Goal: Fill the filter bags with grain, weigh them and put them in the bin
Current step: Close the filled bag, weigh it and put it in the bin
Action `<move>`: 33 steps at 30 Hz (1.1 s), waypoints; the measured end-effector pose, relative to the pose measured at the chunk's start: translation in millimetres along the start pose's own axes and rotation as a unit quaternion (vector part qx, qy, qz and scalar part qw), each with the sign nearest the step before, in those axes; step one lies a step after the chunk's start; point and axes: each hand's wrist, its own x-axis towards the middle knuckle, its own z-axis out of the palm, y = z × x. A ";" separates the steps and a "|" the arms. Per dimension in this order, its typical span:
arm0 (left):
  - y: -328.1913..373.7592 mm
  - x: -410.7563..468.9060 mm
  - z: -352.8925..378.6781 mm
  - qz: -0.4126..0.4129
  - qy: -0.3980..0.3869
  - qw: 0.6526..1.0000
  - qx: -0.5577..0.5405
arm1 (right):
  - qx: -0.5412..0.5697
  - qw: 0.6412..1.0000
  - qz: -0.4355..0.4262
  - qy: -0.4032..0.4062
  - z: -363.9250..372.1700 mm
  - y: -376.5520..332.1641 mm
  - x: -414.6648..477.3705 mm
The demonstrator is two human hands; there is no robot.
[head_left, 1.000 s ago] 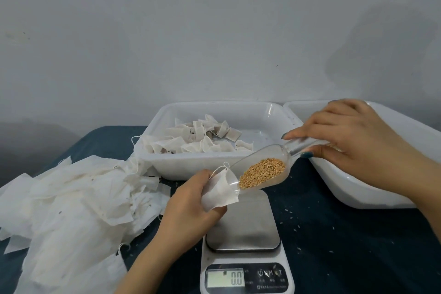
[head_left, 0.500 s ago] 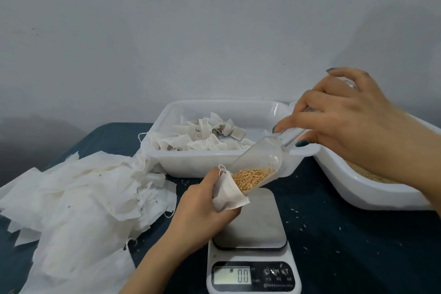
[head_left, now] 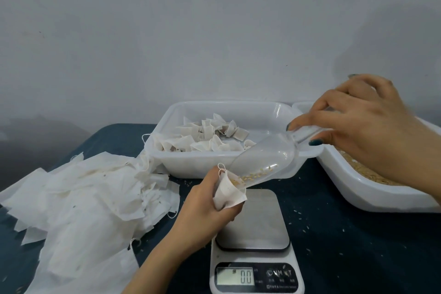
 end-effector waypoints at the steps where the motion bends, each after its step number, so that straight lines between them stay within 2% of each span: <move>1: 0.0 0.4 -0.8 0.003 0.001 1.000 -0.010 | 0.021 0.999 0.024 -0.008 4.2 2.0 -6.2; 4: 1.9 1.5 -2.5 0.004 0.018 0.999 -0.045 | 0.112 0.988 0.097 -0.048 19.6 4.7 -29.5; 7: 4.6 2.0 -3.9 0.002 0.020 0.997 -0.068 | 0.249 0.951 0.165 -0.082 32.1 -1.8 -50.3; 9: 5.1 2.3 -4.3 0.009 0.014 0.997 -0.082 | 0.325 0.921 0.203 -0.064 40.1 -7.7 -60.2; 11: 3.6 2.4 -5.4 0.021 0.013 0.995 -0.093 | 0.355 0.903 0.240 -0.033 47.3 -10.4 -67.5; 15: -0.7 4.7 -10.6 0.016 0.029 0.997 -0.073 | 0.343 0.873 0.346 0.001 56.6 -0.7 -75.9; 20: -13.0 12.7 -16.7 0.049 0.095 0.990 0.087 | 0.205 0.866 0.456 0.008 73.3 34.0 -83.9; 22: -12.1 15.5 -18.7 0.042 0.117 0.988 0.087 | 0.147 0.865 0.477 -0.044 83.4 52.0 -86.2; 24: -6.9 18.8 -20.2 0.033 0.121 0.991 0.042 | 0.092 0.854 0.494 -0.137 93.3 66.2 -87.1; 27: -0.8 24.7 -19.7 0.048 0.129 0.990 -0.007 | 0.033 0.815 0.492 -0.304 101.5 76.1 -83.0; 29: 1.5 28.3 -16.6 0.059 0.120 0.991 -0.021 | 0.026 0.788 0.478 -0.388 102.7 79.0 -76.4; 31: 4.7 29.5 -11.3 0.043 0.087 0.993 -0.071 | 0.024 0.776 0.467 -0.424 102.0 79.8 -72.2; 33: 5.9 30.0 -5.0 0.019 0.044 0.990 -0.132 | 0.020 0.778 0.471 -0.416 99.0 76.4 -72.3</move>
